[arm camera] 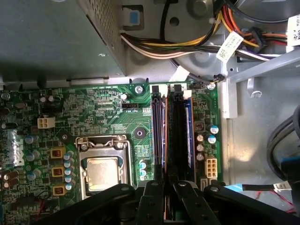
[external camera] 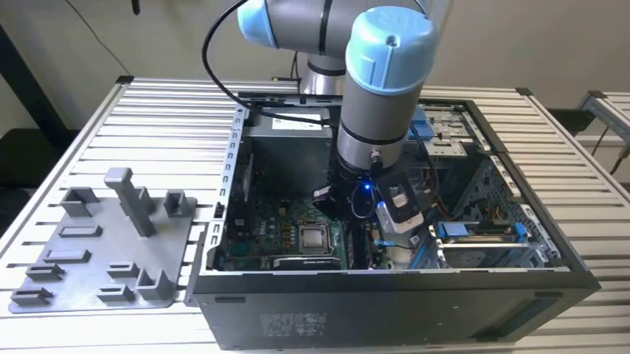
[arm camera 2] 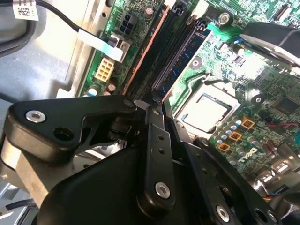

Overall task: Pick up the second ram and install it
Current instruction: 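Insert the second ram into the second slot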

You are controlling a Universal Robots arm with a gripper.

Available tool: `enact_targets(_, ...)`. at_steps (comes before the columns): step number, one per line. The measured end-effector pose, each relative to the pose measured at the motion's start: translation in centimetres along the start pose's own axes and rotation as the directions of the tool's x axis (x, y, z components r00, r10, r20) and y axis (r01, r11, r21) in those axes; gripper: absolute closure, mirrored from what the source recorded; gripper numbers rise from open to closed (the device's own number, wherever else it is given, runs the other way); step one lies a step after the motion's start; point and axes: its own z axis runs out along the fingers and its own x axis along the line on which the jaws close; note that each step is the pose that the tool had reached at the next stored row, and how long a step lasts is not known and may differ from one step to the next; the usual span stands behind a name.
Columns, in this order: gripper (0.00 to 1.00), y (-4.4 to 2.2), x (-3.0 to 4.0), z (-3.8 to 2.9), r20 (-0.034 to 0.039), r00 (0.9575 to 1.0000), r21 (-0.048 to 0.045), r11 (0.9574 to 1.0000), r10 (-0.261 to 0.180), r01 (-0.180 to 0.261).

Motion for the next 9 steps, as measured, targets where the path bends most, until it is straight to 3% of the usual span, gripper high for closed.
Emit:
enact_targets(5, 0.86, 0.00, 0.00, 0.14, 0.0001, 1.0000, 0.0002, 1.0000, 0.000, 0.000)
enact_targets(9, 0.86, -0.02, 0.02, 0.63, 0.0000, 1.0000, 0.0010, 1.0000, 0.000, 0.000)
